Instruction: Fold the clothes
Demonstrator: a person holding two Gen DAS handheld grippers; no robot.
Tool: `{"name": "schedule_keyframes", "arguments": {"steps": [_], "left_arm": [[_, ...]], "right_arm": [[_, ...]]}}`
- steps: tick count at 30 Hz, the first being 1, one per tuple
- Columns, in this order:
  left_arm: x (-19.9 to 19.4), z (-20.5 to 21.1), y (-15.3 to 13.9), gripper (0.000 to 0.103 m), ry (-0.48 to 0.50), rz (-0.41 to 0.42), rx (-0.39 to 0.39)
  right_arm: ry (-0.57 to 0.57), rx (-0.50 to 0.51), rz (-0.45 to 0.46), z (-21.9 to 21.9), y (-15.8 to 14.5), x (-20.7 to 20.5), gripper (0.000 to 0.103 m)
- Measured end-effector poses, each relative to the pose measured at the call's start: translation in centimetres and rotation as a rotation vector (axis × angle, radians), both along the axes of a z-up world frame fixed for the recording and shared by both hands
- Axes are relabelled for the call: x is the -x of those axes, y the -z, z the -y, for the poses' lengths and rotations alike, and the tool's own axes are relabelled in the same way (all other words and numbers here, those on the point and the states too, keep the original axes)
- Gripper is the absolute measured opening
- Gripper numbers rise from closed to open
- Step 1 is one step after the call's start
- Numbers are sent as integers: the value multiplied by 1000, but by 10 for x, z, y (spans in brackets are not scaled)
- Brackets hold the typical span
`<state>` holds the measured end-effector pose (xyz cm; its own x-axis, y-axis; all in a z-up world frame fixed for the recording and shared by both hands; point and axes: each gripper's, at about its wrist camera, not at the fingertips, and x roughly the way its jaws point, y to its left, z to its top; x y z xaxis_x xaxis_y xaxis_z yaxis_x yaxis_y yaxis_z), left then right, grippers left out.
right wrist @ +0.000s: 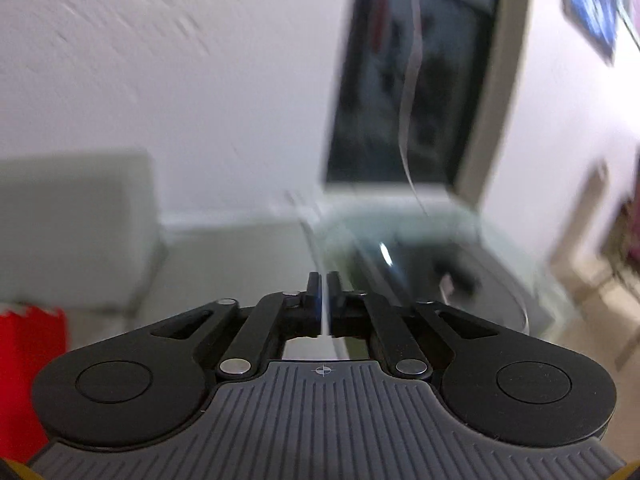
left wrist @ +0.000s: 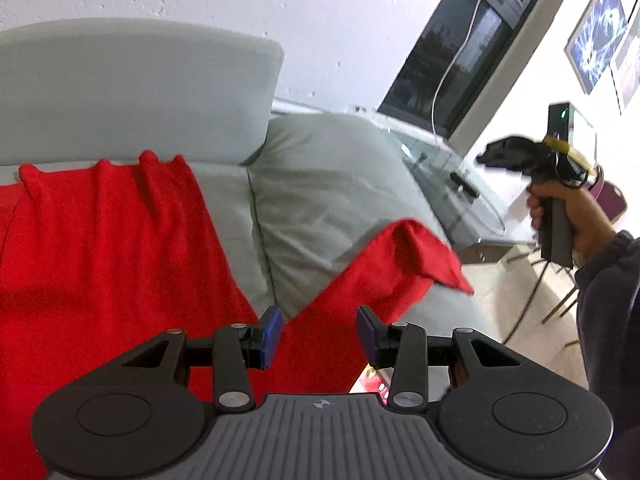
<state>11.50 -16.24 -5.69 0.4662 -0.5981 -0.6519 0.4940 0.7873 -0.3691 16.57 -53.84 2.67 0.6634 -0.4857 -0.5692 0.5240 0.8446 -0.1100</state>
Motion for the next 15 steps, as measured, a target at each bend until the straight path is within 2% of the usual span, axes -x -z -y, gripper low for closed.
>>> {"name": "schedule_keyframes", "arguments": {"steps": [2,5,8,9,15], "left_arm": [[0,0,6,40,7,-12,-17],[1,-1,15,40,16,-50,-25],[2,-1,20,40,18,-83,-30],[3,0,19,40,18,-81,-30],[12,4,11,41,8,-54,-38]], "right_arm": [[41,-182,-29,23,31,14,48],[126,-493,-38,54,77,49,50],[202,-809,-3,73,121,96,46],[218,-876,12,76,131,109,45],[304,-1035,97,68,158,156,41]]}}
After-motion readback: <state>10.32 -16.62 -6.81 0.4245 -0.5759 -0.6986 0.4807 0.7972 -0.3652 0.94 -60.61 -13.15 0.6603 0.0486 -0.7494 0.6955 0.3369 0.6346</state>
